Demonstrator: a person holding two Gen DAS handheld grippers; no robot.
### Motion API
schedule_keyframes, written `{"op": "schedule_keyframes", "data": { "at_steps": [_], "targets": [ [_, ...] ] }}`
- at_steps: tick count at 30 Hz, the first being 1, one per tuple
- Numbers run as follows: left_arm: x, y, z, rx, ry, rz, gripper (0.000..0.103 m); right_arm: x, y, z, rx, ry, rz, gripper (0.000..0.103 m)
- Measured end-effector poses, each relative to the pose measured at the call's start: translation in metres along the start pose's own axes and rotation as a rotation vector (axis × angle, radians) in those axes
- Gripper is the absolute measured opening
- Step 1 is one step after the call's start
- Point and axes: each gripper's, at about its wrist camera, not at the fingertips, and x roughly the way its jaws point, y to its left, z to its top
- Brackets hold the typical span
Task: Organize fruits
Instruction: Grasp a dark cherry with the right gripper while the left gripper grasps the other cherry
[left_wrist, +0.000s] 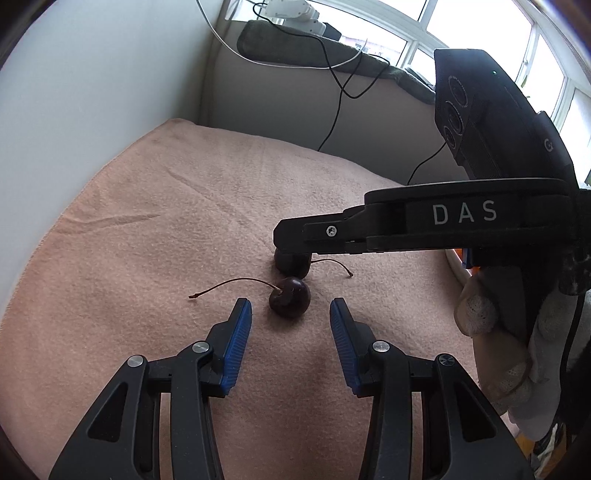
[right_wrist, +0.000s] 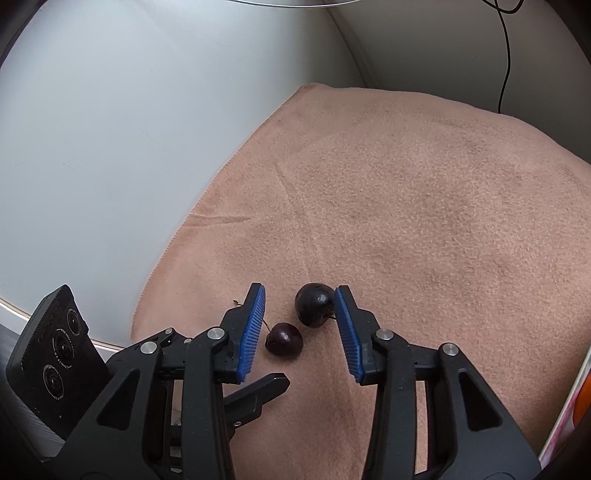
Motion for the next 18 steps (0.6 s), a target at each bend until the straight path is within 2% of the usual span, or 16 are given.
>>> {"op": "schedule_keyframes", "data": {
  "at_steps": [7, 18],
  "targets": [
    [0.012, -0.001, 0.004, 0.007, 0.02, 0.001, 0.043, 0.006, 0.001, 0.002, -0.007, 0.008, -0.024, 0.037],
    [0.021, 0.001, 0.006, 0.001, 0.028, 0.01, 0.033, 0.019, 0.004, 0.002, -0.033, 0.029, -0.071, 0.029]
  ]
}}
